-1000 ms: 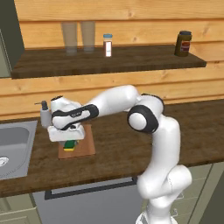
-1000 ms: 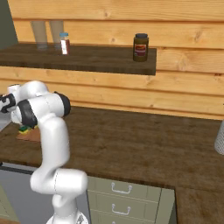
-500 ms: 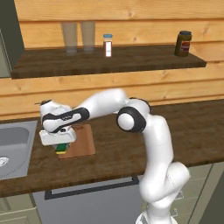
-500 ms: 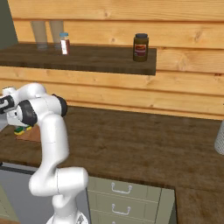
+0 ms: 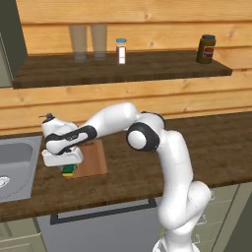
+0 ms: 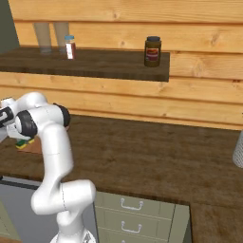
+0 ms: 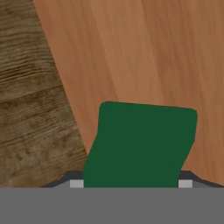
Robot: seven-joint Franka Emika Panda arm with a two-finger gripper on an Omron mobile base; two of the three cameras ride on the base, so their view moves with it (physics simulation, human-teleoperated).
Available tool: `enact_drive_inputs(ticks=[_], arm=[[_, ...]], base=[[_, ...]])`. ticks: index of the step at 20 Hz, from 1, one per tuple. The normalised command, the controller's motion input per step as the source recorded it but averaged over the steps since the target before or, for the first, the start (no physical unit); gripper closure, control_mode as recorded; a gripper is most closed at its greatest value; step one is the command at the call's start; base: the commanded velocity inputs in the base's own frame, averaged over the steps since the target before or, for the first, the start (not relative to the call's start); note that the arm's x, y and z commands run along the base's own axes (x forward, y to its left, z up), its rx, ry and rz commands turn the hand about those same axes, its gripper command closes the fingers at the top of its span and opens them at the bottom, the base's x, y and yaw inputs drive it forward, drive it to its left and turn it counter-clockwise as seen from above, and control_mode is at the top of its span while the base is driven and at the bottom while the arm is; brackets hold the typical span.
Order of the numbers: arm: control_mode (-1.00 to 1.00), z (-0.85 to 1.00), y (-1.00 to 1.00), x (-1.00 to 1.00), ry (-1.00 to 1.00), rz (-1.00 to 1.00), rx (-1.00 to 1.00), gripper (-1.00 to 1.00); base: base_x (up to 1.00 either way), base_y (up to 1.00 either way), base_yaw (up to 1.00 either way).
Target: Pick up the sponge from the counter and clean the cutting board by briefly scrubbing or pressing down on the cutting board. Once finished, release the sponge.
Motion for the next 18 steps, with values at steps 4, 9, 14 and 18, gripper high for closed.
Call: enact_drive_inputs(ticks=[4, 9, 14, 18], arm=[[-1.0, -0.25, -0.28, 0.0, -0.07, -0.02, 0.04, 1.0], [-1.0, -0.14, -0.48, 0.0, -0.11, -0.04, 0.09, 1.0], [-1.0, -0.22, -0.37, 0.0, -0.15, -0.05, 0.06, 1.0], [-1.0, -0.18, -0.37, 0.0, -0.01, -0.06, 0.0, 1.0]], base=[[0.0, 0.0, 0.0], [0.0, 0.0, 0.0], [0.0, 0.0, 0.0], [0.0, 0.0, 0.0]])
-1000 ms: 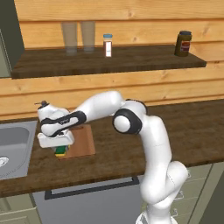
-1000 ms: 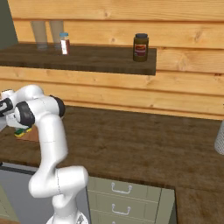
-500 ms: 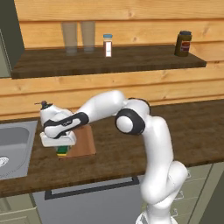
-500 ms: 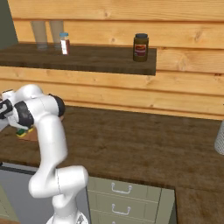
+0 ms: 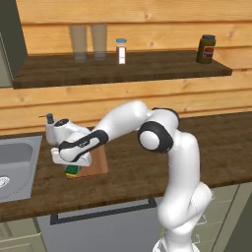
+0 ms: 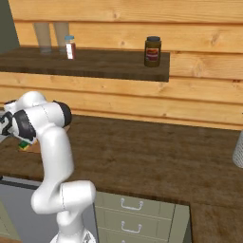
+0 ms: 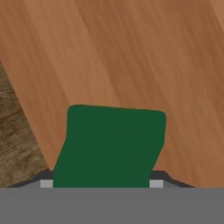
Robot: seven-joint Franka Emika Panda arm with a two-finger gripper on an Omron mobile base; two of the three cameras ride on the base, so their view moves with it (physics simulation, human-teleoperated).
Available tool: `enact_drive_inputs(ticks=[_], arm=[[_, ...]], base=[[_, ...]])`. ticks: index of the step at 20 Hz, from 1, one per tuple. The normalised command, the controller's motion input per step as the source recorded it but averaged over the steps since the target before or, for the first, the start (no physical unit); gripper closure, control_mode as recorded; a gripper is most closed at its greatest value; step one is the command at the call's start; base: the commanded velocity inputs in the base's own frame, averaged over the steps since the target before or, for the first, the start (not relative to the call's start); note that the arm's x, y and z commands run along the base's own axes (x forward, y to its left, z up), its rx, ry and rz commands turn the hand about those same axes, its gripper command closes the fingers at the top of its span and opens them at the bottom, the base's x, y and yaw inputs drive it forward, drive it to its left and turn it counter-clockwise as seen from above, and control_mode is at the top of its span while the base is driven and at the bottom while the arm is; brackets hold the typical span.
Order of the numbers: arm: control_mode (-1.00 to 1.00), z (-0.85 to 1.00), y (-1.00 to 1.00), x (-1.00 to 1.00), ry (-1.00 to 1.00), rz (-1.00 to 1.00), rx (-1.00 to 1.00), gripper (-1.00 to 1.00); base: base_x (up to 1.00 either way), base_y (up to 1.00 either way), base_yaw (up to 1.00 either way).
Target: Pick up the sponge from the counter and clean the cutting board by briefly scrubbing or pressing down on the cutting board. Once finished, release the sponge.
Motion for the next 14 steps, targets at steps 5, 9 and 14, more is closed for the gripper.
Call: enact_drive_inputs(ticks=[5, 9, 14], arm=[[-1.0, -0.01, -0.53, 0.0, 0.05, -0.02, 0.0, 1.0], [-1.0, -0.06, -0.48, 0.0, 0.0, -0.02, 0.0, 1.0], [-1.0, -0.15, -0.51, 0.0, -0.01, -0.02, 0.0, 1.0]], base=[[0.0, 0.0, 0.0], [0.0, 0.0, 0.0], [0.0, 0.0, 0.0]])
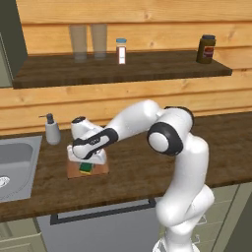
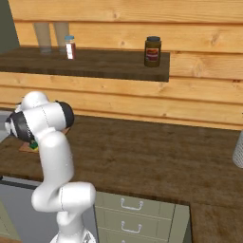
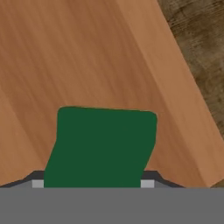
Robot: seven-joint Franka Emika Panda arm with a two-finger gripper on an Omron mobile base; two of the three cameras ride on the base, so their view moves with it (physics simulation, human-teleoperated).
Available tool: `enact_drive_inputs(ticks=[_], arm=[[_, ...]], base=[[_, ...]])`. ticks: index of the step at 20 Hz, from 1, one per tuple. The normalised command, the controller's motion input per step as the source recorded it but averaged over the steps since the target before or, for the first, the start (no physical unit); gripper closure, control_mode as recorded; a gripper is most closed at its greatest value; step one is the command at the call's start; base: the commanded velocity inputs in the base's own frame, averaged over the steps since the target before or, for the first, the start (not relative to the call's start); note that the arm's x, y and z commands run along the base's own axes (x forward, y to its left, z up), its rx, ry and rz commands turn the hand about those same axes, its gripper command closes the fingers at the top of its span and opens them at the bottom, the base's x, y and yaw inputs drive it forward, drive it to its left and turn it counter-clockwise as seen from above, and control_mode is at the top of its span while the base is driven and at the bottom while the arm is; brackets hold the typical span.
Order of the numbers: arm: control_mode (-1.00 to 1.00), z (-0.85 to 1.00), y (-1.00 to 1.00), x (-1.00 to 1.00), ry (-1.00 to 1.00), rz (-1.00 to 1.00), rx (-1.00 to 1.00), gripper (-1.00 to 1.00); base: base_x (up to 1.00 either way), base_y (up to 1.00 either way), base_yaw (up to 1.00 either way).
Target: Pick up the sponge from the counter and clean the cutting board by briefly scrubbing or pressing down on the cutting board. Once finished, release the sponge.
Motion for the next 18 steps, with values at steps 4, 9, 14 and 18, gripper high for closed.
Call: enact_drive_inputs(ticks=[4, 9, 14, 18], arm=[[-1.0, -0.15, -0.67, 0.0, 0.0, -0.01, 0.0, 1.0], [-1.0, -0.21, -0.7, 0.0, 0.0, -0.01, 0.0, 1.0], [-1.0, -0.33, -0.79, 0.0, 0.0, -0.01, 0.0, 1.0], [-1.0, -0.32, -0.85, -0.03, 0.0, 0.0, 0.0, 1.0]], base=[[0.0, 0.0, 0.0], [0.0, 0.0, 0.0], [0.0, 0.0, 0.0], [0.0, 0.0, 0.0]])
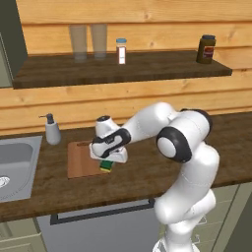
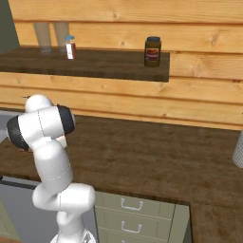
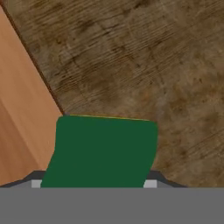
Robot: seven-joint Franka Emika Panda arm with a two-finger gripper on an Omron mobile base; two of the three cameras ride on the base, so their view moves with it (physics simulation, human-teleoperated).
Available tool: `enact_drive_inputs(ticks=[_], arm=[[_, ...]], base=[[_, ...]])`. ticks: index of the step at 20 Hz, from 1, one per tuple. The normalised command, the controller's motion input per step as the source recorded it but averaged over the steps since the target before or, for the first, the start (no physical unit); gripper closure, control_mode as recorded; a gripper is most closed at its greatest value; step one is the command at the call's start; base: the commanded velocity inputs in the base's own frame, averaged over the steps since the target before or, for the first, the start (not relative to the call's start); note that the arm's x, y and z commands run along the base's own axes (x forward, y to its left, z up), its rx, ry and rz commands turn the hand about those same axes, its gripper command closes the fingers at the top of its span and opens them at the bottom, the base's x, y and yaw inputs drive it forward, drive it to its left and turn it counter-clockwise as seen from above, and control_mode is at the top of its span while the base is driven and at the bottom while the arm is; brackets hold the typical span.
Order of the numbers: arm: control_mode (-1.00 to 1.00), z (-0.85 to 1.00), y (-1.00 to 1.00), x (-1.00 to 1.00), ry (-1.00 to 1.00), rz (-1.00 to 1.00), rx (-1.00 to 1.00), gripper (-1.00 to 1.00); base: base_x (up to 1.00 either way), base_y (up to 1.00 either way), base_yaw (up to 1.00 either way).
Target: Pick up the sponge from the counter and clean the cutting board by briefly scrubbing or pressing down on the cutting board. Once finished, release the sponge.
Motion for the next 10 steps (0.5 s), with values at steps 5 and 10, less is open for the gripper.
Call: enact_drive_inputs(ticks=[5, 10], arm=[[-1.0, -0.25, -0.83, -0.04, 0.0, 0.0, 0.0, 1.0], [-1.0, 0.66, -0.08, -0.25, -0.07, 0.0, 0.03, 1.0]], base=[[0.0, 0.0, 0.0], [0.0, 0.0, 0.0]])
